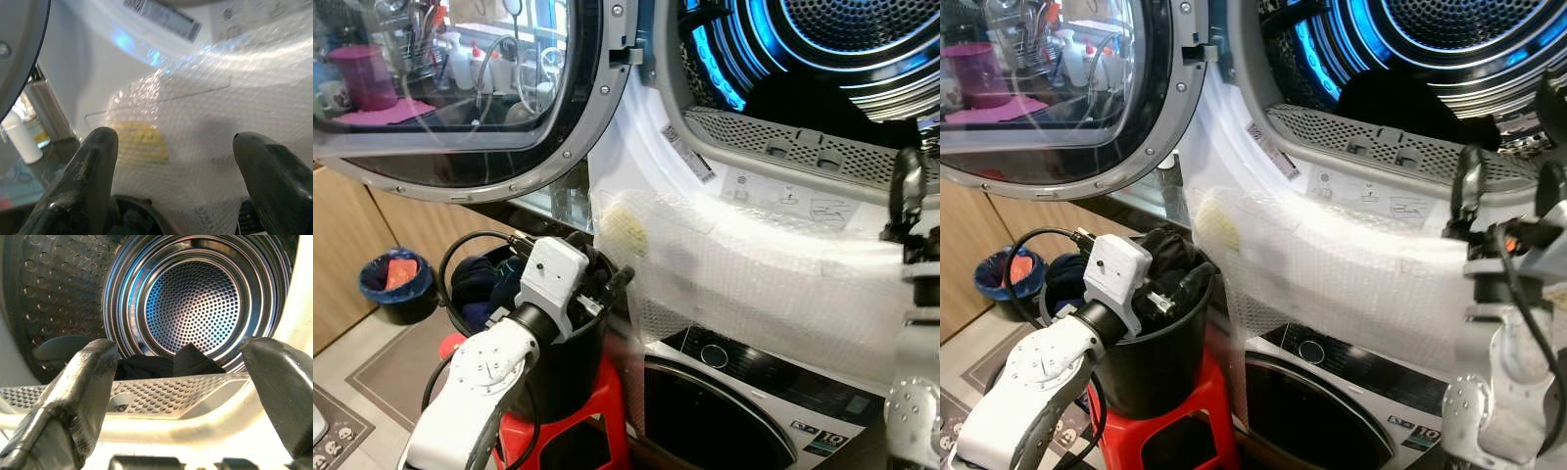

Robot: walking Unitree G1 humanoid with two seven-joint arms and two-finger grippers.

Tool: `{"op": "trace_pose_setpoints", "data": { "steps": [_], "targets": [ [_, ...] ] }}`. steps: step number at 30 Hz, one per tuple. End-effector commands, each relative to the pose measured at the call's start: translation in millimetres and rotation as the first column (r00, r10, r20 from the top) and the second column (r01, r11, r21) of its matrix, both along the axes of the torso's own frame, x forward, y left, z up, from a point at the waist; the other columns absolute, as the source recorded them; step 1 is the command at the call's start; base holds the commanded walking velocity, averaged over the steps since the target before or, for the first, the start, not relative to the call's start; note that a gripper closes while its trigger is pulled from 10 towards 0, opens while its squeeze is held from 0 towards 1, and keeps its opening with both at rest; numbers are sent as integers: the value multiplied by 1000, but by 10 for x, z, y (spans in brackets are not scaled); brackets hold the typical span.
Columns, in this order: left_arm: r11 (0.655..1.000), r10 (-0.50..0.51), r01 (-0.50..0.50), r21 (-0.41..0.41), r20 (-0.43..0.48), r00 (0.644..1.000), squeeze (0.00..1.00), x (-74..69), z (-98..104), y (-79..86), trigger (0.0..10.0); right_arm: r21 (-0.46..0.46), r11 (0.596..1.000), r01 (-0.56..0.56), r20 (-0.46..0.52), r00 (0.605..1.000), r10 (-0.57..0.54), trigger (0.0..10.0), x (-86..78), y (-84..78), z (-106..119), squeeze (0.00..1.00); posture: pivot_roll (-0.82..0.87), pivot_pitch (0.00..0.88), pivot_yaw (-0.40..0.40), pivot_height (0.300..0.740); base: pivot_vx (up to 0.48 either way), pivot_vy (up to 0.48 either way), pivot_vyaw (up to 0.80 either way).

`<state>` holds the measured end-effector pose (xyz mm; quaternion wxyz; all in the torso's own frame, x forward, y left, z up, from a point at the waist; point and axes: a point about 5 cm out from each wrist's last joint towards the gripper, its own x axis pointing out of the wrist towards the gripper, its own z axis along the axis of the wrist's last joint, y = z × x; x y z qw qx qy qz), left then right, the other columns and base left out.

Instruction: Clothes washing

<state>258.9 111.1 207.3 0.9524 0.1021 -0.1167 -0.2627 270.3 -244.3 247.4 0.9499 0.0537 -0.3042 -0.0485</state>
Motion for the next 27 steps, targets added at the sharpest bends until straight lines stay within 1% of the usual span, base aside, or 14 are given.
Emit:
{"op": "trace_pose_setpoints", "data": {
  "steps": [1,2,4,6,8,11,13,15,16,18,20,22,25,27],
  "targets": [
    [1000,-15,15,9,1,1000,0,-16,-48,-3,10000,-24,999,-21,-16,1000,21,10000,-45,44,-25,0,36,28,-4,740,0,0,0],
    [1000,-20,20,15,22,1000,0,-28,-64,-8,10000,-25,999,-26,-30,999,26,10000,-68,60,-71,0,35,26,-4,740,0,0,0],
    [1000,-28,28,4,22,999,0,-36,-78,-13,10000,-33,999,-39,-42,998,38,10000,-80,90,-115,0,35,23,-3,740,0,0,0],
    [999,-36,36,-21,26,999,0,-45,-88,-12,10000,-20,998,-61,-73,996,60,10000,-88,150,-186,0,35,21,-4,740,0,0,0],
    [999,-36,37,-14,39,999,0,-57,-95,-6,10000,-28,996,-86,-91,992,83,10000,-100,195,-231,0,36,17,-5,740,0,0,0],
    [998,-45,47,-29,40,998,0,-82,-106,9,10000,-29,993,-112,-119,987,108,10000,-110,233,-301,0,36,13,-4,740,0,0,0],
    [998,-35,37,-48,42,999,0,-93,-111,23,10000,-36,986,-160,-145,978,154,10000,-120,279,-363,0,38,11,1,740,0,0,0],
    [997,-44,46,-58,48,998,0,-122,-117,10,10000,-74,977,-199,-165,969,185,10000,-135,325,-402,0,39,12,1,740,0,0,0],
    [997,-44,46,-58,48,998,0,-122,-117,10,10000,-74,977,-199,-165,969,185,10000,-135,325,-402,0,39,12,1,740,0,0,0],
    [998,-45,47,-50,38,998,0,-151,-171,19,10000,-92,968,-233,-190,959,212,10000,-165,382,-467,0,39,15,1,740,0,0,0],
    [999,-29,30,-30,25,999,0,-171,-250,51,10000,-80,960,-267,-220,945,244,10000,-195,440,-552,0,42,18,0,740,0,0,0],
    [999,-14,14,-37,13,1000,0,-178,-284,74,10000,-85,960,-267,-231,943,242,10000,-208,461,-589,0,43,20,0,740,0,0,0],
    [998,51,-51,-28,-10,999,0,-182,-411,127,10000,-88,961,-263,-267,935,232,10000,-241,515,-731,0,43,24,-10,740,0,0,0],
    [997,55,-56,-46,-24,998,0,-188,-443,123,10000,-81,966,-246,-287,934,213,10000,-250,517,-798,0,43,22,-11,740,0,0,0]
  ]
}}
